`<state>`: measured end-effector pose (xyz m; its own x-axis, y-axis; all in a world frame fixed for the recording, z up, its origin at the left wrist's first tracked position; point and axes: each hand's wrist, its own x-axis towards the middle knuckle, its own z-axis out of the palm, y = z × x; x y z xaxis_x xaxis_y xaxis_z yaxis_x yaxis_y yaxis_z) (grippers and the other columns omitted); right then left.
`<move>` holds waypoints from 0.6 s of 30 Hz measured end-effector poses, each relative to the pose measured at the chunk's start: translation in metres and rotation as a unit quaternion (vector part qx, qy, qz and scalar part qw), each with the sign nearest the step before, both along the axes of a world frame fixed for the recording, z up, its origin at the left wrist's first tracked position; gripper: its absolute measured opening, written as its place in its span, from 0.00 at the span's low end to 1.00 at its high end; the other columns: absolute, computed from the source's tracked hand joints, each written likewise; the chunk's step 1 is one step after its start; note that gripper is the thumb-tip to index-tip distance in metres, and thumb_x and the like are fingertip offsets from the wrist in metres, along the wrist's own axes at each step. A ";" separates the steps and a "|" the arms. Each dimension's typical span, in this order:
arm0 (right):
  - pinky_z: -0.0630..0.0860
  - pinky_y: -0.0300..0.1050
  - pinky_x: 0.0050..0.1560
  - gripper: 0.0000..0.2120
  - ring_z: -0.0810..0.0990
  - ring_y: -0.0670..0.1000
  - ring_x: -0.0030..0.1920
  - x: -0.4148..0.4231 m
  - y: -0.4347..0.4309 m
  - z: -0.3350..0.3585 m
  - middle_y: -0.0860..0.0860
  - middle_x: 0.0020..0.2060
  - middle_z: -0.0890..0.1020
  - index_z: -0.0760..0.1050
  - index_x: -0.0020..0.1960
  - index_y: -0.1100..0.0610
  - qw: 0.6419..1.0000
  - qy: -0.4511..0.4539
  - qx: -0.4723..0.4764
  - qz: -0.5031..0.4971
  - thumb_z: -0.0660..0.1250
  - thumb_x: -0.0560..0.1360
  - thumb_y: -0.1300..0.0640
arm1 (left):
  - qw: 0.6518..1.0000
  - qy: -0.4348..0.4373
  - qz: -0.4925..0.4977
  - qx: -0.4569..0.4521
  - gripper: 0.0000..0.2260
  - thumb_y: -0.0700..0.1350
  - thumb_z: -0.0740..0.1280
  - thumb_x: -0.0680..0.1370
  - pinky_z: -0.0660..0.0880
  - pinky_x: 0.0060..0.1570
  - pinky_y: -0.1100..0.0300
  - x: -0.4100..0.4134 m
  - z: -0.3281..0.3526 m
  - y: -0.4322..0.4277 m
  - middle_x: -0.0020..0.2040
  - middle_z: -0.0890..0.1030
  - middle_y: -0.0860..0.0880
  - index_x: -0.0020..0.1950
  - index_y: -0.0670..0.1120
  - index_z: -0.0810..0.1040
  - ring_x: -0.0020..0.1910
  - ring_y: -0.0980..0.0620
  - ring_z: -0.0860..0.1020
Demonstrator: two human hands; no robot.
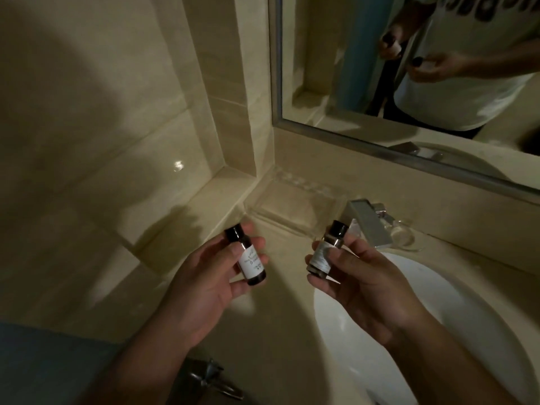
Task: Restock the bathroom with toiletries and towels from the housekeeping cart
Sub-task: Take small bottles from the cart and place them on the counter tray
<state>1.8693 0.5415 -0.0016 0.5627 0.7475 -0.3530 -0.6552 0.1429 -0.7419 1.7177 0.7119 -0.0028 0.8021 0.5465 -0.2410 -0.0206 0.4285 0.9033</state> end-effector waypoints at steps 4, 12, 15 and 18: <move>0.82 0.47 0.45 0.16 0.83 0.53 0.45 0.023 0.009 -0.003 0.56 0.47 0.81 0.77 0.57 0.59 0.999 -0.009 -0.013 -0.033 0.68 0.69 0.63 | 1.000 -0.010 -0.012 -0.002 0.19 0.40 0.67 0.71 0.82 0.47 0.54 0.032 -0.010 0.021 0.58 0.84 0.45 0.61 0.51 0.82 0.56 0.47 0.83; 0.82 0.47 0.47 0.15 0.82 0.55 0.48 0.068 0.059 -0.025 0.56 0.46 0.80 0.76 0.58 0.61 0.996 -0.037 -0.048 -0.071 0.69 0.71 0.62 | 0.999 -0.025 -0.035 0.002 0.23 0.37 0.70 0.70 0.80 0.50 0.56 0.114 -0.033 0.081 0.50 0.83 0.47 0.63 0.53 0.80 0.52 0.49 0.83; 0.81 0.48 0.49 0.19 0.82 0.57 0.50 0.086 0.081 -0.039 0.57 0.48 0.81 0.75 0.62 0.63 0.994 -0.032 -0.053 -0.085 0.69 0.72 0.63 | 0.999 -0.019 -0.039 0.009 0.24 0.37 0.71 0.69 0.79 0.52 0.54 0.140 -0.047 0.100 0.48 0.83 0.48 0.62 0.54 0.80 0.53 0.48 0.82; 0.82 0.49 0.51 0.21 0.82 0.57 0.51 0.101 0.099 -0.057 0.56 0.48 0.82 0.75 0.63 0.64 0.992 -0.019 -0.062 -0.109 0.70 0.71 0.63 | 0.999 0.006 -0.032 0.029 0.21 0.39 0.73 0.69 0.80 0.53 0.53 0.160 -0.063 0.115 0.48 0.84 0.49 0.59 0.56 0.81 0.53 0.48 0.83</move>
<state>1.9703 0.6406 -0.0585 0.7200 0.5593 -0.4108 -0.5908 0.1834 -0.7857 1.8777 0.8272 -0.0660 0.8327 0.5080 -0.2202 0.0155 0.3760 0.9265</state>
